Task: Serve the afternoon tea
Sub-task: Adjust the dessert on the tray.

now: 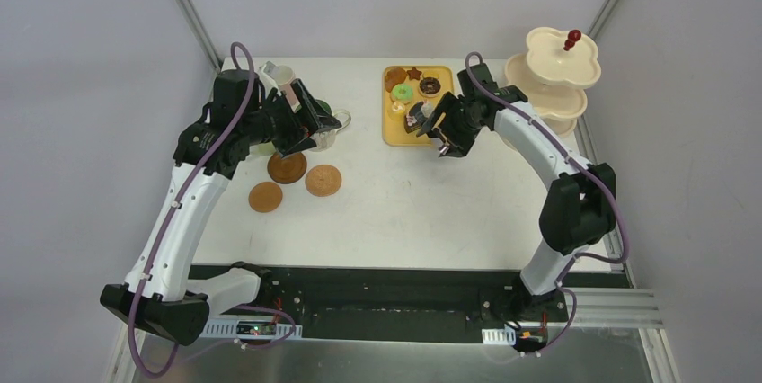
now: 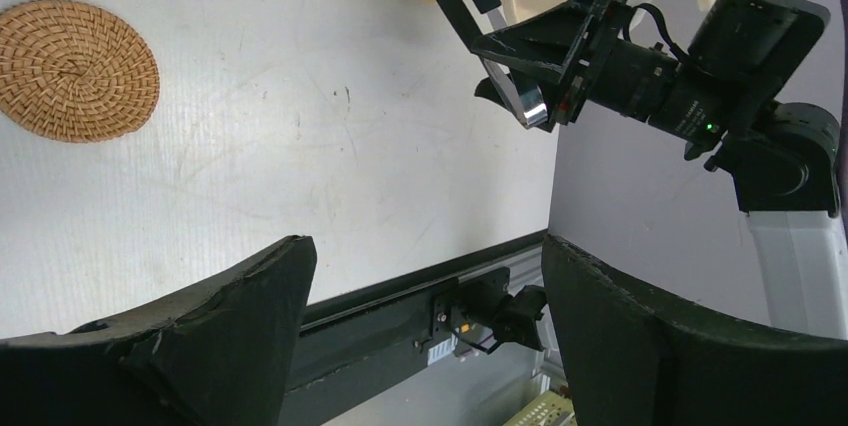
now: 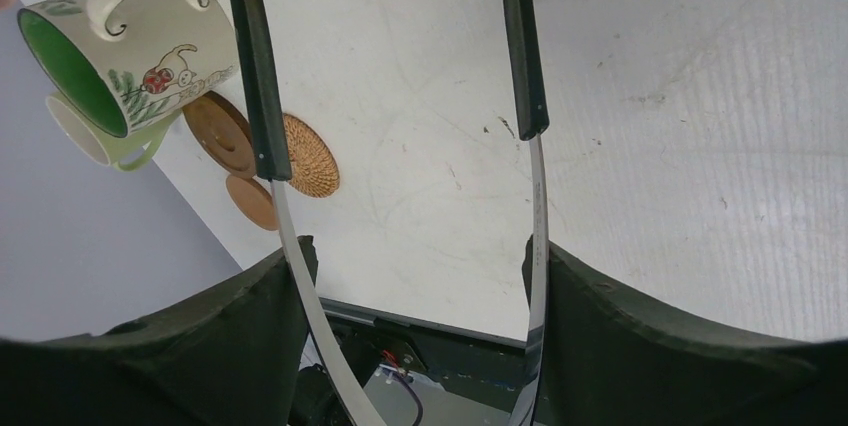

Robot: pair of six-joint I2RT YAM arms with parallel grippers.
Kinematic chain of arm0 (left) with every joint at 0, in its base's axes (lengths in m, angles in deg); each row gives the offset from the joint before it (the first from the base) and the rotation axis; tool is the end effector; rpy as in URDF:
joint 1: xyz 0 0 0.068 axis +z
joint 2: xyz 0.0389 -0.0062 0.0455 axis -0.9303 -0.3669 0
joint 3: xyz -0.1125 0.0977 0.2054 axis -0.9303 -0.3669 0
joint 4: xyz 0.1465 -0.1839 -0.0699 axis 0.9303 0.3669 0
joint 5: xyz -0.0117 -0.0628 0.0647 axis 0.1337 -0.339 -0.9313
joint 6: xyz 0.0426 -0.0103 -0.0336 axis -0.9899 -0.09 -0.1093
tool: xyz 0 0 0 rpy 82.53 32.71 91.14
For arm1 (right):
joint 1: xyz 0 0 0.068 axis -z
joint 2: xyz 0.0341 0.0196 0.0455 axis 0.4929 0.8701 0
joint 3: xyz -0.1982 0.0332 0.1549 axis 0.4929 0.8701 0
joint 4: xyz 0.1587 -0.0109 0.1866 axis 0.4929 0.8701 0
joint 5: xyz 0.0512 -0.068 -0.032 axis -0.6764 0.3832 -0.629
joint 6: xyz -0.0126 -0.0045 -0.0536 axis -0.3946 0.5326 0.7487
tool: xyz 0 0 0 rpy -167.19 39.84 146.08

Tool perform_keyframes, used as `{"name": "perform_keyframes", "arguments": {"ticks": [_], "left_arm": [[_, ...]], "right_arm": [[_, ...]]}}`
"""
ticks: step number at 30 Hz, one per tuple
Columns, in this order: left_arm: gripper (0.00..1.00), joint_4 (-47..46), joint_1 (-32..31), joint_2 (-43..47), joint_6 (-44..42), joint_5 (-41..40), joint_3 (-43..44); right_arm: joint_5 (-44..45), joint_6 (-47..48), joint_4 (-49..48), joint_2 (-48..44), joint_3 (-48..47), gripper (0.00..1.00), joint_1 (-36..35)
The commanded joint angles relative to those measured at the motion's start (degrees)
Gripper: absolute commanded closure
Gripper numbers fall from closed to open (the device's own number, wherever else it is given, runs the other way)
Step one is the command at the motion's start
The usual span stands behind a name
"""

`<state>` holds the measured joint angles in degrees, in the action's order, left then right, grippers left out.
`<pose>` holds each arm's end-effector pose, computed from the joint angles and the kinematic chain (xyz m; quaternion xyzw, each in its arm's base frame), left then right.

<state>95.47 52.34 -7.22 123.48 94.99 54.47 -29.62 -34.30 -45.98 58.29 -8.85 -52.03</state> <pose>0.2032 -0.0737 0.4025 -0.1164 0.8338 -0.4069 0.3545 0.3216 0.1429 0.2780 0.0889 0.9418 0.2526 0.2034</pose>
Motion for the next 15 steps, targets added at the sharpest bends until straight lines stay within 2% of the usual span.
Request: {"name": "perform_keyframes", "arguments": {"ticks": [1, 7, 15], "left_arm": [[0.14, -0.65, -0.12, 1.74, -1.22, 1.09, -0.33], [0.14, -0.25, -0.12, 2.13, -1.85, 1.16, -0.44], [0.14, 0.42, -0.12, 1.95, -2.84, 1.83, 0.52]], "right_arm": [[-1.44, -1.75, -0.96, 1.38, -1.87, 0.33, 0.24], [0.78, -1.50, -1.40, 4.59, -3.25, 0.36, -0.73], [15.25, 5.62, 3.90, 10.42, -9.91, 0.36, -6.70]]}}
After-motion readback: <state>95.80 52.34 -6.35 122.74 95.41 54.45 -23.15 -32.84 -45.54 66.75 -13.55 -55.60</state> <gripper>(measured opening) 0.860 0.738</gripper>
